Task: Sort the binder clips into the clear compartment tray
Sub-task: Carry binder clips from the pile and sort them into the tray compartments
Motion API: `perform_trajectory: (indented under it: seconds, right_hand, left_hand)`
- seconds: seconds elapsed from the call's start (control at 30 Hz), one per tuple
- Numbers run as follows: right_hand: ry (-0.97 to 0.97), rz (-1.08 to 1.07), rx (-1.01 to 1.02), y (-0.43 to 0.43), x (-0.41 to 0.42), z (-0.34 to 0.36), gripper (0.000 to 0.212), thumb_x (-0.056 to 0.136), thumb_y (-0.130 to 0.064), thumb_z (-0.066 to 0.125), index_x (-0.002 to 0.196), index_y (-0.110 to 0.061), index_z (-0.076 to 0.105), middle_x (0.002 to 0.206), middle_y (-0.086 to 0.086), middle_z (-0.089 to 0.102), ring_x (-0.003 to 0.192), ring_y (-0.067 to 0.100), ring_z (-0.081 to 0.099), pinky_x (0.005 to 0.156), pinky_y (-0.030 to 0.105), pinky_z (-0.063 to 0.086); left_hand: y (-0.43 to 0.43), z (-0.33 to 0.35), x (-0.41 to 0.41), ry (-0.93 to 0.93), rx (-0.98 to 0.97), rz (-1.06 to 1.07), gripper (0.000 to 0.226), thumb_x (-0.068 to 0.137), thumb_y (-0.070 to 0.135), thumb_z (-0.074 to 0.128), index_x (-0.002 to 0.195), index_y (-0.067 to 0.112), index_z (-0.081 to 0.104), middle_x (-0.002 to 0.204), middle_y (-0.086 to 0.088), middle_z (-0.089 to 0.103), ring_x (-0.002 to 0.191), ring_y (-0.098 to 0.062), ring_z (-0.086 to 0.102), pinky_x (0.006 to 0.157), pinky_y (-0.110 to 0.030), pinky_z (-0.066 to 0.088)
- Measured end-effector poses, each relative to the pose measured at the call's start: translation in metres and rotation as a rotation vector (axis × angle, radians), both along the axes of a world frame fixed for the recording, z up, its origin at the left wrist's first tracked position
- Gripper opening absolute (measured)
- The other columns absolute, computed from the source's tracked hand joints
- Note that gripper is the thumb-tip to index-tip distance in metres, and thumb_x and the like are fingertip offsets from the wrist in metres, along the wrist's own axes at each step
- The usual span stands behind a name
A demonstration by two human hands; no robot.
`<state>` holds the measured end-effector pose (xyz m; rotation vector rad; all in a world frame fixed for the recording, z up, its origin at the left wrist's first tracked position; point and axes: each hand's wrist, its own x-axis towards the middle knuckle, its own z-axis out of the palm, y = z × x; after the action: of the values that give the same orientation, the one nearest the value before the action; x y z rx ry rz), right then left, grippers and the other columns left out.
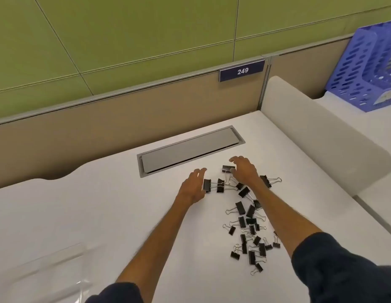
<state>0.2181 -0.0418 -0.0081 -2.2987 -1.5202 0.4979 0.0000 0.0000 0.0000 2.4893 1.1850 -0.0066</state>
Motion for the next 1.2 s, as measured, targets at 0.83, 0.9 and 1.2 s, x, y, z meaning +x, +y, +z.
perform_trajectory:
  seconds: [0.83, 0.9, 1.2]
  right_hand:
    - [-0.030, 0.107, -0.051, 0.018, 0.014, -0.002, 0.026, 0.086, -0.025, 0.069, 0.108, -0.017, 0.057, 0.110, 0.005, 0.069, 0.096, 0.025, 0.063, 0.081, 0.033, 0.044]
    - [-0.006, 0.104, -0.008, 0.018, 0.011, 0.003, 0.025, 0.083, -0.025, 0.074, 0.100, -0.016, 0.059, 0.103, 0.003, 0.070, 0.085, 0.023, 0.062, 0.071, 0.028, 0.039]
    - [-0.261, 0.222, 0.180, 0.015, -0.009, 0.013, 0.007, 0.082, -0.010, 0.070, 0.084, -0.015, 0.065, 0.082, 0.006, 0.072, 0.072, 0.025, 0.062, 0.065, 0.029, 0.040]
  left_hand:
    - [0.011, -0.032, 0.004, 0.099, 0.046, 0.037, 0.053, 0.083, 0.050, 0.066, 0.113, 0.008, 0.053, 0.116, -0.007, 0.053, 0.102, -0.023, 0.049, 0.082, -0.035, 0.048]
    - [0.009, -0.030, 0.002, 0.117, 0.047, 0.049, 0.056, 0.083, 0.052, 0.065, 0.115, 0.009, 0.051, 0.115, -0.009, 0.056, 0.102, -0.023, 0.052, 0.082, -0.034, 0.048]
    - [0.002, -0.034, -0.007, 0.148, 0.102, -0.035, 0.038, 0.093, 0.033, 0.058, 0.126, 0.015, 0.052, 0.117, -0.010, 0.054, 0.106, -0.025, 0.051, 0.084, -0.038, 0.050]
